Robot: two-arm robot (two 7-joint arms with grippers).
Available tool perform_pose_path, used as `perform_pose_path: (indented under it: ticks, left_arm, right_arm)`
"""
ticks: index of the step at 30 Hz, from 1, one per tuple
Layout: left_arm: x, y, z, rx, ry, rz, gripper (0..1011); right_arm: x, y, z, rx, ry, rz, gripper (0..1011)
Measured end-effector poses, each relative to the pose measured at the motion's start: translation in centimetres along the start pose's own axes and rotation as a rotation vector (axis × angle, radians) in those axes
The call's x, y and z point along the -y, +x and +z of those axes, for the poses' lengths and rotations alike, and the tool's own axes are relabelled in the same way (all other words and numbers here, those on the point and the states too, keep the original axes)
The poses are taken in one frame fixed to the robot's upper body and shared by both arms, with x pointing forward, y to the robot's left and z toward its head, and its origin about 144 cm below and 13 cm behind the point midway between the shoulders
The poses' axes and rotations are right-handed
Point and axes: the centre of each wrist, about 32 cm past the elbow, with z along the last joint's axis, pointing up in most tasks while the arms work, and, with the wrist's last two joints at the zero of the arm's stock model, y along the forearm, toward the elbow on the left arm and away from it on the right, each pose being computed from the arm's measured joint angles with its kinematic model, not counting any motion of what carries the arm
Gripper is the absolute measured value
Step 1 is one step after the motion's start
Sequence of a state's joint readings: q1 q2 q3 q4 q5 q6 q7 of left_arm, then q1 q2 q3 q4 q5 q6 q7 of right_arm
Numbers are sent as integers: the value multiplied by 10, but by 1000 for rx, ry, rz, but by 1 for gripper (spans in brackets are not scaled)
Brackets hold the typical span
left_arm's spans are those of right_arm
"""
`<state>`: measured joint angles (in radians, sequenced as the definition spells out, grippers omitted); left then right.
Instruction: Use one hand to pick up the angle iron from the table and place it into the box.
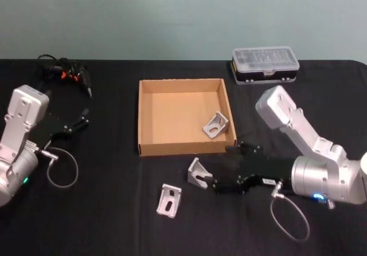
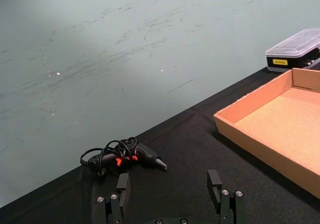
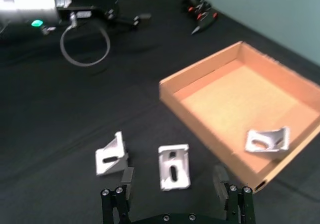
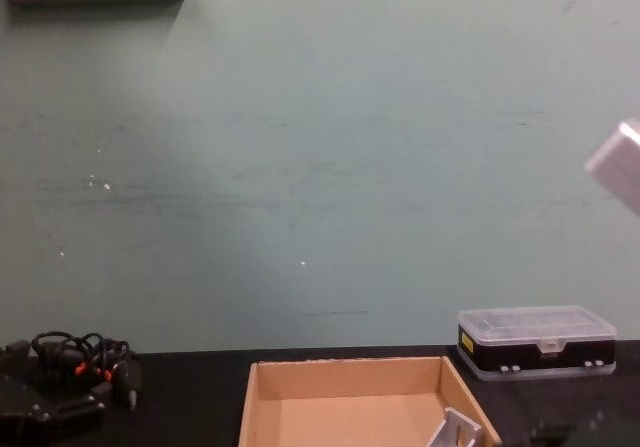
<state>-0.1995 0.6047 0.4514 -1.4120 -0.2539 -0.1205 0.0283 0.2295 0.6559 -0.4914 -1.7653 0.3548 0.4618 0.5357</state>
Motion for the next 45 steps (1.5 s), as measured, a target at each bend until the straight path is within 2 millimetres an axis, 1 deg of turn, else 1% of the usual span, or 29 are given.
perform_pose_path:
  ticks: [9, 16, 23, 31, 45]
  left_arm:
    - [0, 0, 0, 0, 0, 0, 1011]
    - [0, 0, 0, 0, 0, 0, 1011]
    - [0, 0, 0, 0, 0, 0, 1011]
    - [0, 0, 0, 0, 0, 0, 1011]
    - [0, 0, 0, 0, 0, 0, 1011]
  right_arm:
    - [-7, -1, -16, -20, -40, 52, 1004]
    - [-20, 5, -24, -32, -58, 57, 1004]
    - [-31, 10, -25, -36, -49, 60, 1004]
    - [-45, 14, -22, -34, -35, 66, 1004]
    - [-57, 20, -21, -40, -28, 69, 1004]
